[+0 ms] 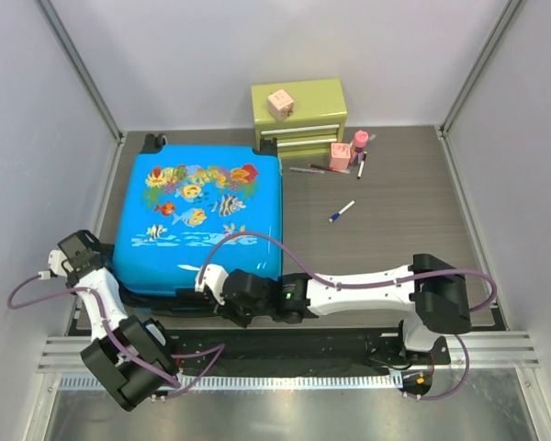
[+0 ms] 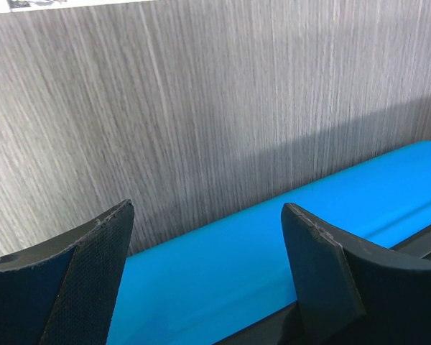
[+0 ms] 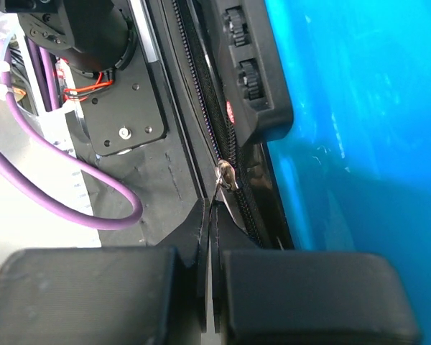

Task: Pack the luggage
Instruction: Zip the luggage at the center of the board.

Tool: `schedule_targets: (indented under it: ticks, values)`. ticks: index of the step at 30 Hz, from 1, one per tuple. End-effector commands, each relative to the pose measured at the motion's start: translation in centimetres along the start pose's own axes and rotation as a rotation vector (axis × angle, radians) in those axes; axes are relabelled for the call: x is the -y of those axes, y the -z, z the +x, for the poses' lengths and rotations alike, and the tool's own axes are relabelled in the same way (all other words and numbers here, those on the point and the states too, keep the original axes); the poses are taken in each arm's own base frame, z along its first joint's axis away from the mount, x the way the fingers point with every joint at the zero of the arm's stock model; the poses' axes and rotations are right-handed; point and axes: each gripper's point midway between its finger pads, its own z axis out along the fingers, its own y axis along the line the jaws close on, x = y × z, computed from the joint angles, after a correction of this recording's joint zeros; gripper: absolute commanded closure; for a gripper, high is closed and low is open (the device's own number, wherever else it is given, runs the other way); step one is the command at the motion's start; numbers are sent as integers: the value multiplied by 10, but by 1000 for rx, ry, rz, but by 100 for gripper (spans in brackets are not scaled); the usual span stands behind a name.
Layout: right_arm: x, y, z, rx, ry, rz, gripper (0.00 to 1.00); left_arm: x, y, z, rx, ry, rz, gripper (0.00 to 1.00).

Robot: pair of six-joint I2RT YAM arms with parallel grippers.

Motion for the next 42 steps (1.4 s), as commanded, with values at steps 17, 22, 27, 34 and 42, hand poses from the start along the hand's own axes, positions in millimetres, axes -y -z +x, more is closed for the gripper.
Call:
schedule_targets:
  ticks: [17,22,27,34,42]
  values:
    - [37,88,5,109,-206,120,99,38,27,86,-209,-420,114,13]
    - [45,110,19,73,-223,171,99,41,34,112,-243,-462,144,13]
    - [49,129,23,56,-218,196,99,38,42,130,-278,-480,175,13]
    - [40,120,0,34,-176,158,98,43,46,116,-226,-526,173,6]
    - [20,111,-35,67,-140,84,99,63,46,95,-150,-555,164,0]
